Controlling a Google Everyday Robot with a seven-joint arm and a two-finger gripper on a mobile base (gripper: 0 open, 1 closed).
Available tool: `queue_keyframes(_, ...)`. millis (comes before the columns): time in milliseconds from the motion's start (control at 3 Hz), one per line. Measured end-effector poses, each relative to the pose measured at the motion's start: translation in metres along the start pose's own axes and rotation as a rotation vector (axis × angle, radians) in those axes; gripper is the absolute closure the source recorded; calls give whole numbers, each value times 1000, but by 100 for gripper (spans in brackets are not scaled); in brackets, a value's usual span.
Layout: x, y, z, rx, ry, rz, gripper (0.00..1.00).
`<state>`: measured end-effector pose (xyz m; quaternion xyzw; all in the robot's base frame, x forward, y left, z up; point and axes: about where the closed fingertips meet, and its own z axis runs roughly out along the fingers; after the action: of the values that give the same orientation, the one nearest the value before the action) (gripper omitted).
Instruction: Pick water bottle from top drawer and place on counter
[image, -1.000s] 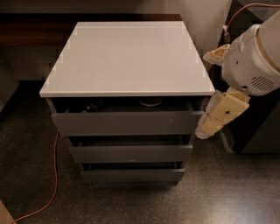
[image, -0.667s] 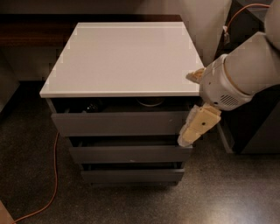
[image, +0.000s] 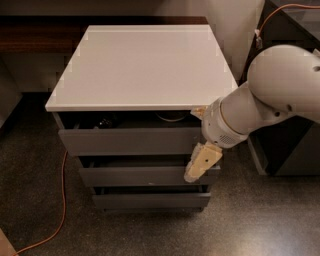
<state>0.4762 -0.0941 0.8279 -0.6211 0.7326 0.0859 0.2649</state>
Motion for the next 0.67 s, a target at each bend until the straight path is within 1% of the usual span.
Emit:
queue_keyframes(333,11,-2,26,10,11,-69,0)
queue_keyframes(667,12,-2,27,10,10,-70,0)
